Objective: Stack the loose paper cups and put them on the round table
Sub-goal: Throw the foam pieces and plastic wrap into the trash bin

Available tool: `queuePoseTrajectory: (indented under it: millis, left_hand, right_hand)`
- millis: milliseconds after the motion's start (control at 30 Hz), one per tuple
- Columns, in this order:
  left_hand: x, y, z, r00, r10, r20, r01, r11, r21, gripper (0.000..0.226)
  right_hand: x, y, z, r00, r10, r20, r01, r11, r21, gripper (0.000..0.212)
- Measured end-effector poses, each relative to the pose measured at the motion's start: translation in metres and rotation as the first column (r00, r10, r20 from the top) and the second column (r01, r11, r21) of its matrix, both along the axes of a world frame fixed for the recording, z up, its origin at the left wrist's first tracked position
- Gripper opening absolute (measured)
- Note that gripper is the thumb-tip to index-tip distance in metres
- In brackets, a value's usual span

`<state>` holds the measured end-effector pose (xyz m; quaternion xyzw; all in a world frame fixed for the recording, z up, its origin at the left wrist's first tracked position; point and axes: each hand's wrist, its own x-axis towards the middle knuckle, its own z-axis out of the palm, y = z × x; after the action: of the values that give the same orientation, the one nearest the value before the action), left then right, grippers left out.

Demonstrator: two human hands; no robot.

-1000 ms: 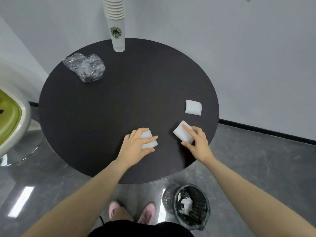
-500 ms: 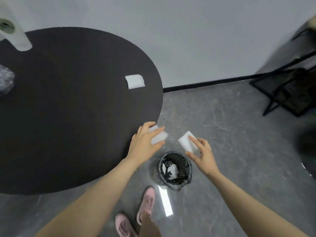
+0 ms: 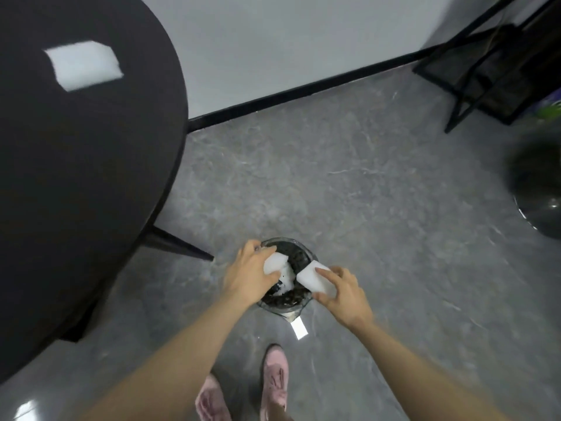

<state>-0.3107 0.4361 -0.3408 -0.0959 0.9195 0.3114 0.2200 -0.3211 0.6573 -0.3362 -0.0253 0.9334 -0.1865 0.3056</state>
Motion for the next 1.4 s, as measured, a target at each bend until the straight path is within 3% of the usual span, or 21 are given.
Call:
queuePoseTrajectory:
  millis: [333, 567, 767, 1000, 1233, 1400]
  left_hand:
    - [-0.017, 0.043, -0.211, 0.986, -0.078, 0.146, 0.084, 0.996, -0.033, 0.058]
    - [-0.032, 0.057, -0.255, 0.975, -0.14, 0.173, 0.141, 0.99, 0.004, 0.069]
    - [-0.042, 0.064, -0.188, 0.983, -0.139, 0.117, 0.137, 0.99, 0.026, 0.061]
    - [-0.052, 0.047, -0.031, 0.995, -0.082, -0.052, 0.082, 0.997, 0.007, 0.05]
    - [-0.047, -0.003, 0.151, 0.958, 0.02, -0.285, -0.038, 0.998, -0.057, 0.051]
    - [-0.02, -0.063, 0.242, 0.917, 0.095, -0.388, -0.181, 0.965, -0.192, 0.053]
  right_hand:
    - [-0.029, 0.004, -0.199, 1.0, -0.003, 0.025, 0.003, 1.0, 0.019, 0.061]
    - [-0.039, 0.018, -0.232, 1.0, 0.012, 0.001, -0.012, 1.0, -0.005, 0.064]
    - [-0.045, 0.029, -0.163, 0.999, -0.009, -0.036, 0.008, 1.0, -0.026, 0.062]
    - [-0.057, 0.009, -0.017, 0.995, 0.059, -0.086, -0.066, 0.994, -0.09, 0.067]
    - [-0.092, -0.05, 0.155, 0.948, 0.236, -0.213, -0.271, 0.95, -0.152, 0.073]
    - [-0.108, -0.109, 0.248, 0.868, 0.367, -0.335, -0.441, 0.881, -0.175, 0.073]
